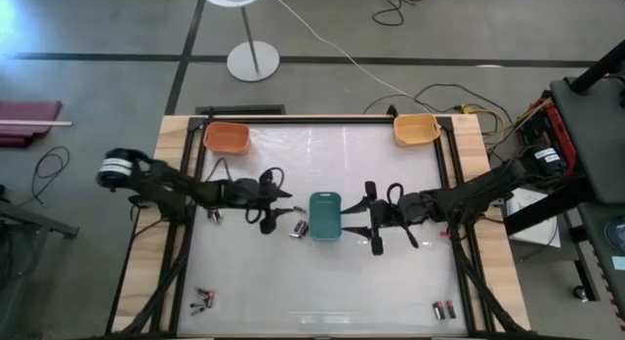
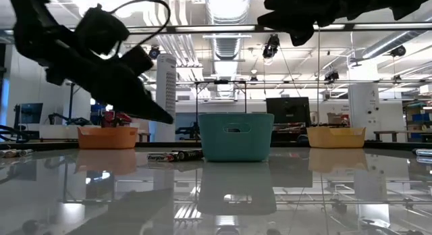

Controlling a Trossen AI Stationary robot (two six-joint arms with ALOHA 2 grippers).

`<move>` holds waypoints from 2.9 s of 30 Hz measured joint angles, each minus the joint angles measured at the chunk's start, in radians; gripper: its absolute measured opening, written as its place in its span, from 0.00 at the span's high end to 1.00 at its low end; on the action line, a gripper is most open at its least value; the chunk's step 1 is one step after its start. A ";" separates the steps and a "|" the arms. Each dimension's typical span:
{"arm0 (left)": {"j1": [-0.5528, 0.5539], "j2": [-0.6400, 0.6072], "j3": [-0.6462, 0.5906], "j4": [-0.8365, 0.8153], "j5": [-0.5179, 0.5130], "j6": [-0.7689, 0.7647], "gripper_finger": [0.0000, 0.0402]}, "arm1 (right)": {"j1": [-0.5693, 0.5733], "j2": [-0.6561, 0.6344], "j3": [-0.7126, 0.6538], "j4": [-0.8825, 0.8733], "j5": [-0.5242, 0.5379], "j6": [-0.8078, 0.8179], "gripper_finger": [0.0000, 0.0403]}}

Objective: Sort batteries
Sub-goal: Put the gold battery into the green bin

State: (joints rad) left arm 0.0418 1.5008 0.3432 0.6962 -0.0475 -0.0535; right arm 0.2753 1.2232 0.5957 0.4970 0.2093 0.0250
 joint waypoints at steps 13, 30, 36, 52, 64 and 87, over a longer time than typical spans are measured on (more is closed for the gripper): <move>0.075 0.329 0.064 0.237 0.120 0.037 0.56 | 0.004 0.001 0.000 -0.040 0.000 0.039 0.54; 0.077 0.500 0.056 0.375 0.143 0.072 0.93 | 0.003 0.000 0.000 -0.047 0.001 0.043 0.61; 0.076 0.455 0.000 0.410 0.081 0.041 0.94 | 0.001 -0.012 0.000 -0.048 0.044 0.035 0.65; 0.057 -0.034 -0.047 0.241 0.117 -0.102 0.97 | -0.028 -0.030 0.037 -0.101 0.090 -0.065 0.79; 0.041 0.009 0.364 -0.286 0.109 -0.062 0.97 | -0.029 -0.117 0.218 -0.657 0.158 -0.005 0.88; 0.000 0.458 0.776 -0.685 0.072 -0.079 0.97 | 0.020 -0.160 0.202 -1.059 0.158 0.320 0.89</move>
State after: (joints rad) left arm 0.0418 1.9589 1.1193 0.0109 0.0244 -0.1322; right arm 0.2951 1.0636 0.7975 -0.5624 0.3676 0.3449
